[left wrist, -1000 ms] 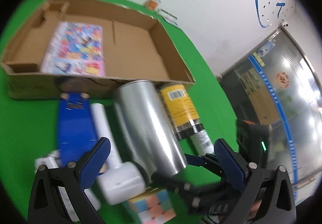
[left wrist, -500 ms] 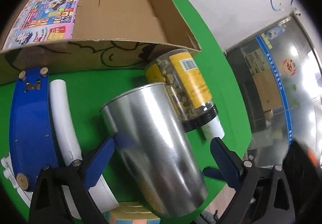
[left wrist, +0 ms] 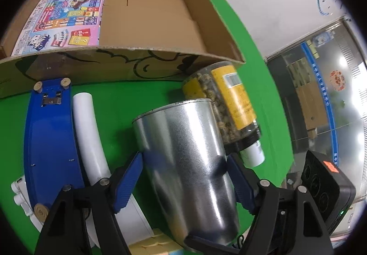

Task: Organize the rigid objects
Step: 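Grasp the silver metal cylinder with the right gripper, then carry the silver cylinder with the right gripper into the box beside the game box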

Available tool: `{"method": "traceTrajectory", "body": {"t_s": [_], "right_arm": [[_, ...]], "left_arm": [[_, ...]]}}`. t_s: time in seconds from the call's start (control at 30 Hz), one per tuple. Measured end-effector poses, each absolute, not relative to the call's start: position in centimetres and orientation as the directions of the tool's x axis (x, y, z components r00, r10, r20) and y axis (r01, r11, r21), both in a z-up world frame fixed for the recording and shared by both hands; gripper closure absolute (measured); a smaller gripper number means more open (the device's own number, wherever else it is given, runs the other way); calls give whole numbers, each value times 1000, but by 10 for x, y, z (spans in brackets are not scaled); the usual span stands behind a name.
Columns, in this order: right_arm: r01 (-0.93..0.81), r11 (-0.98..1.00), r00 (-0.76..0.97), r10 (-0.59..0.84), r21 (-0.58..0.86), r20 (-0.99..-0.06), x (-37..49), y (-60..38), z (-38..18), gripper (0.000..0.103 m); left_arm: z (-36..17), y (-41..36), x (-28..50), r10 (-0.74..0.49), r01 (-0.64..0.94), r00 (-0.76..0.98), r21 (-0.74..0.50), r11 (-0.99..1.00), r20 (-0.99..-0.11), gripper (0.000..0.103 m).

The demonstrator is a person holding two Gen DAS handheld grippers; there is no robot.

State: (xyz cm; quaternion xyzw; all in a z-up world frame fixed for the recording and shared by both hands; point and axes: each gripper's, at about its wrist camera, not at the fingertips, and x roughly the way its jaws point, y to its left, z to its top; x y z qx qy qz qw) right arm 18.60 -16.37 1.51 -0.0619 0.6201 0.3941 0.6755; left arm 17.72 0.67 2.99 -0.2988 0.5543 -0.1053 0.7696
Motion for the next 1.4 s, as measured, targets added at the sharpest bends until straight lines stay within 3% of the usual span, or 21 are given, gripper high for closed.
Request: {"method": "traceTrajectory", "body": {"t_s": [0.33,0.37,0.47,0.53,0.6,0.67,0.77,0.83,1.0,1.13,1.2,1.33,1.4], "right_arm": [[-687,639,114,567,347,-816,190,-134,106,22],[-690,641,139,575,338,-806,200,-128,119,22],[-685,646,181,597,336,-781,231,-115,144,23],[-713,596,152,645,370,-749,245,-103,165,24],[-755,560,144,649,341,-747,249,-85,176,26],[-749,588,157,605,306,-780,256,-66,167,26],[-719,596,149,634,357,-759,267,-68,165,27],[-721,602,165,629,342,-760,269,-71,165,27],[-744,592,175,620,309,-765,271,-60,165,27],[-750,600,205,611,279,-764,288,-38,167,29],[-742,627,230,573,239,-787,307,-16,161,87],[-728,651,194,497,215,-846,355,30,127,87],[-660,695,169,507,284,-845,379,24,120,86]], "left_arm": [[146,24,173,-359,-35,610,-477,878,-706,39],[159,27,178,-346,-23,631,-463,886,-694,46],[190,41,201,-351,13,663,-458,889,-662,101],[191,47,229,-461,68,616,-541,838,-638,101],[183,47,253,-414,47,598,-486,873,-686,101],[169,59,265,-436,17,581,-525,851,-687,101],[143,95,258,-425,-75,593,-573,816,-684,99],[127,109,248,-410,-147,577,-583,799,-707,88],[105,117,208,-428,-176,597,-632,755,-678,40],[104,106,195,-408,-88,635,-586,805,-656,39],[103,105,197,-419,-65,630,-581,811,-655,39],[105,98,202,-448,10,637,-574,819,-628,39],[104,97,201,-424,-2,637,-552,834,-643,39]]}}
